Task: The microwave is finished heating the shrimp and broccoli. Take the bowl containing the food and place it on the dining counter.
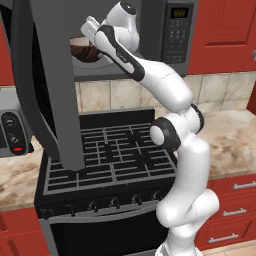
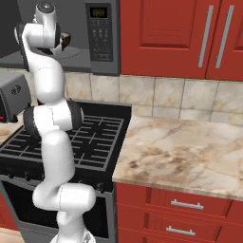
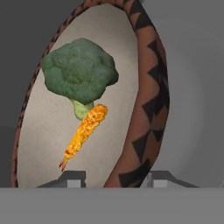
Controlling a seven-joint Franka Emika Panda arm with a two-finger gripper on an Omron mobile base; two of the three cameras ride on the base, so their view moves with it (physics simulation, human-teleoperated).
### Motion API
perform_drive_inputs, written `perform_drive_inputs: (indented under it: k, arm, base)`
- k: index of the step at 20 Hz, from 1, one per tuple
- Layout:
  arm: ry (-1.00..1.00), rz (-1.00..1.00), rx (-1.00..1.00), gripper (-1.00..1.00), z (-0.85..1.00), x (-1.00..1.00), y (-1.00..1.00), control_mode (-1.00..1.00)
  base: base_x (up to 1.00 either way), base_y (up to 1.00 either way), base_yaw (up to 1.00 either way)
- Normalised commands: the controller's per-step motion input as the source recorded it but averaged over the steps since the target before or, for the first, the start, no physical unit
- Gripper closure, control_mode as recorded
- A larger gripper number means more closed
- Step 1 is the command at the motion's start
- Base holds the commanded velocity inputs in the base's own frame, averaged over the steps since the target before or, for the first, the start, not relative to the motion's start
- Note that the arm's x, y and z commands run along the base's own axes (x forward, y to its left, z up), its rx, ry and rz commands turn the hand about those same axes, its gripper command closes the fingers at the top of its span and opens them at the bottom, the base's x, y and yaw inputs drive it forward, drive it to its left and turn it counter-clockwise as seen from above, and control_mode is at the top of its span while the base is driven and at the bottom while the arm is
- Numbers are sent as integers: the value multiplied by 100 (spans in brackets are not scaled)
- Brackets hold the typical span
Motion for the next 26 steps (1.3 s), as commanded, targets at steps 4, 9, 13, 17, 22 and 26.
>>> perform_drive_inputs:
  k: [4, 9, 13, 17, 22, 26]
  arm:
    - [0, 0, 0, 100, 0, -16, -3, -100]
    - [0, 0, 0, 100, 0, -27, -6, -100]
    - [-2, 0, 1, 100, 0, -48, -14, -100]
    - [-5, 0, 1, 100, 0, -68, -23, -100]
    - [-3, 0, 0, 100, -4, -88, -32, -100]
    - [-5, 0, 4, 100, -12, -100, -48, -100]
  base:
    - [0, 0, 0]
    - [0, 0, 0]
    - [0, 0, 0]
    - [0, 0, 0]
    - [0, 0, 0]
    - [0, 0, 0]
